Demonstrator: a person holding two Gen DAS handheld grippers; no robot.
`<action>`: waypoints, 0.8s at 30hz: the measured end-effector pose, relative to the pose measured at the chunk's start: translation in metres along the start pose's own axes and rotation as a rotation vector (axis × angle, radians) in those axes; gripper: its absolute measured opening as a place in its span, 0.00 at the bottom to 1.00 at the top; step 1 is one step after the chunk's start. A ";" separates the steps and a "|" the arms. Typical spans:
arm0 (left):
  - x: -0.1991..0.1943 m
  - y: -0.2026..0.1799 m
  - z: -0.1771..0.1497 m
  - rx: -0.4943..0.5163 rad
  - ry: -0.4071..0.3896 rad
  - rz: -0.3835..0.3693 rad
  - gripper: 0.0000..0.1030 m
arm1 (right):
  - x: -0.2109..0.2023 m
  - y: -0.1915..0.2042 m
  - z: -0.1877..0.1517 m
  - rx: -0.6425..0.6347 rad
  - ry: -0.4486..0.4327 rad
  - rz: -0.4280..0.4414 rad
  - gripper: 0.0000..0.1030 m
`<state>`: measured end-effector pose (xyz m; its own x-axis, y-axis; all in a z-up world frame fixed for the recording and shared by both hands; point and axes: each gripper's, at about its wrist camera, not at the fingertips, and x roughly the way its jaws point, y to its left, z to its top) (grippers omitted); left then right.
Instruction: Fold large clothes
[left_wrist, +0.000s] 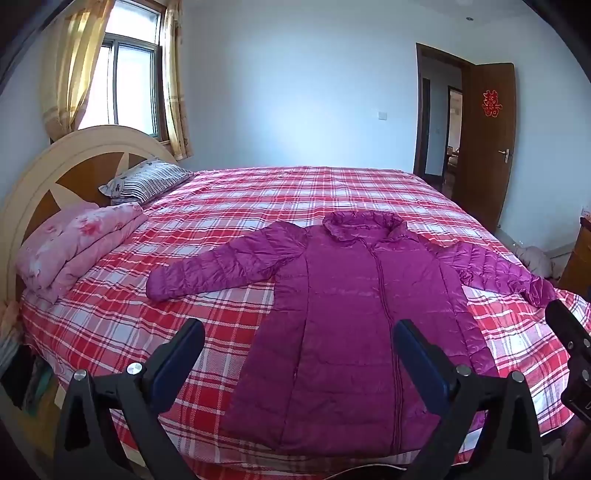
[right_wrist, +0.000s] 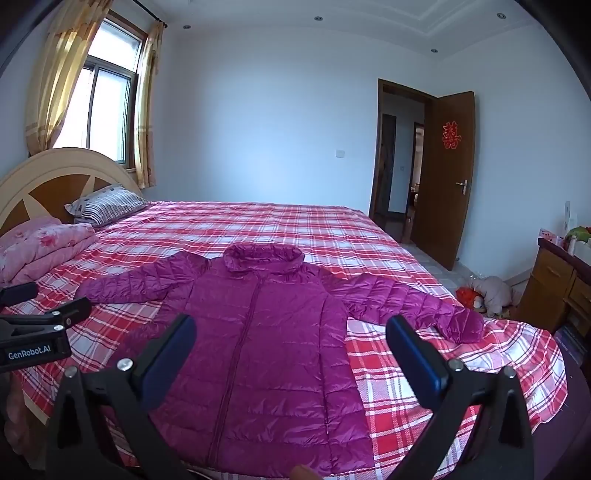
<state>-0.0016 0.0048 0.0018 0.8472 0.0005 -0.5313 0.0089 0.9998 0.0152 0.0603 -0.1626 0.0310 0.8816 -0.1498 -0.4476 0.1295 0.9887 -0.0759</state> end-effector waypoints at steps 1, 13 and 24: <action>-0.001 0.000 0.000 0.000 -0.003 0.002 0.99 | 0.001 0.000 0.000 0.001 0.004 -0.002 1.00; -0.001 -0.002 0.001 0.006 -0.005 0.007 0.99 | 0.004 -0.002 -0.002 0.002 0.022 -0.011 1.00; -0.001 -0.002 -0.001 0.009 -0.008 0.010 0.99 | 0.004 -0.003 -0.002 0.003 0.025 -0.014 1.00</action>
<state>-0.0027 0.0025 0.0019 0.8514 0.0106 -0.5244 0.0049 0.9996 0.0281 0.0626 -0.1662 0.0276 0.8682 -0.1638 -0.4685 0.1430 0.9865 -0.0800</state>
